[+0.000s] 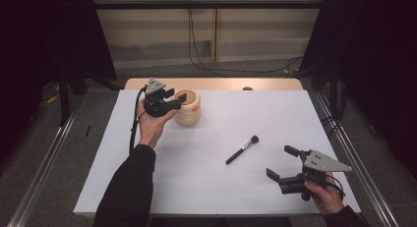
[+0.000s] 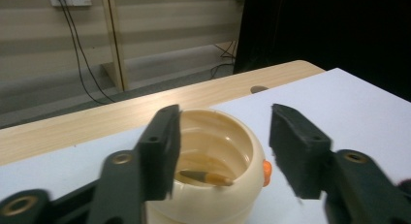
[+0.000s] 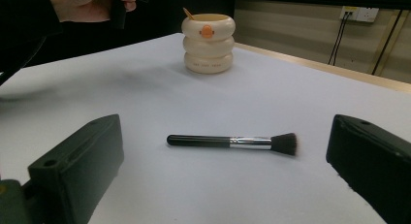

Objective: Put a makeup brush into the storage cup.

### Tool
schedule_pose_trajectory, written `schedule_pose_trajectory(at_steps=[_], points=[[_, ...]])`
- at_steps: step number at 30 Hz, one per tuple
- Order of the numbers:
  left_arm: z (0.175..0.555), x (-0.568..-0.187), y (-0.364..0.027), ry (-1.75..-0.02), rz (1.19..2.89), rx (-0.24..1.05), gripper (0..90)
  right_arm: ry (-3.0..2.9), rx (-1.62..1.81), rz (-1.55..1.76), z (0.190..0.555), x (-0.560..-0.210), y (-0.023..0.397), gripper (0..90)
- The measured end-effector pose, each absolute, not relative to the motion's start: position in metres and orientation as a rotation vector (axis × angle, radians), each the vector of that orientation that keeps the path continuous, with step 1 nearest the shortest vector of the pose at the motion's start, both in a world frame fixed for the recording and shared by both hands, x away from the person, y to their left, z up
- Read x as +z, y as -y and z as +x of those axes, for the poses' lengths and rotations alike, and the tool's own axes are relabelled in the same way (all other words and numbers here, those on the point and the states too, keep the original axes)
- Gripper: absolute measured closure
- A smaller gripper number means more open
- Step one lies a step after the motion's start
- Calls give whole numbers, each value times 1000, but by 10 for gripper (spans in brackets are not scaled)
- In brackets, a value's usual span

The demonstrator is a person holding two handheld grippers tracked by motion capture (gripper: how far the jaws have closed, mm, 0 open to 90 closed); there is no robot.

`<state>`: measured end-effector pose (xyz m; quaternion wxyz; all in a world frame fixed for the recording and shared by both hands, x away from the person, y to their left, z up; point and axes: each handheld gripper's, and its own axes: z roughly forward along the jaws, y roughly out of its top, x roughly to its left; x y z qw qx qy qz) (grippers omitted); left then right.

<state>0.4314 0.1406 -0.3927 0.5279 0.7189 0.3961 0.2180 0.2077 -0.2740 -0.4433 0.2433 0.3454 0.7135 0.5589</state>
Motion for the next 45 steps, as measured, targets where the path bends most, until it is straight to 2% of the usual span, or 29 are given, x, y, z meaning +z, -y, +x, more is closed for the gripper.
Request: schedule_pose_trajectory(at_steps=[8, 10, 15, 17, 18, 19, 33, 37, 45], points=[[432, -394, -144, -1002, 1732, 507, 251, -1953, 1522, 943, 208, -444, 274, 0], [432, -393, -143, -1015, 1722, 508, 180, -1952, 1523, 944, 208, -444, 274, 0], [430, -391, -146, -966, 1729, 488, 68, -1958, 1526, 956, 208, -443, 275, 0], [428, -391, -146, -960, 1726, 487, 89, -1961, 1525, 952, 208, -443, 275, 0], [428, -392, -147, -954, 1730, 485, 46, -1956, 1525, 952, 208, -443, 275, 0], [427, -393, -148, -943, 1716, 471, 40, -1957, 1525, 953, 208, -443, 275, 0], [400, -387, -153, -856, 1696, 486, 14, -1944, 1526, 973, 208, -444, 274, 0], [393, -391, -156, -877, 1682, 469, 13, -1947, 1524, 971, 208, -444, 274, 0], [372, -389, -159, -851, 1672, 528, 9, -1953, 1520, 968, 208, -444, 274, 0]])
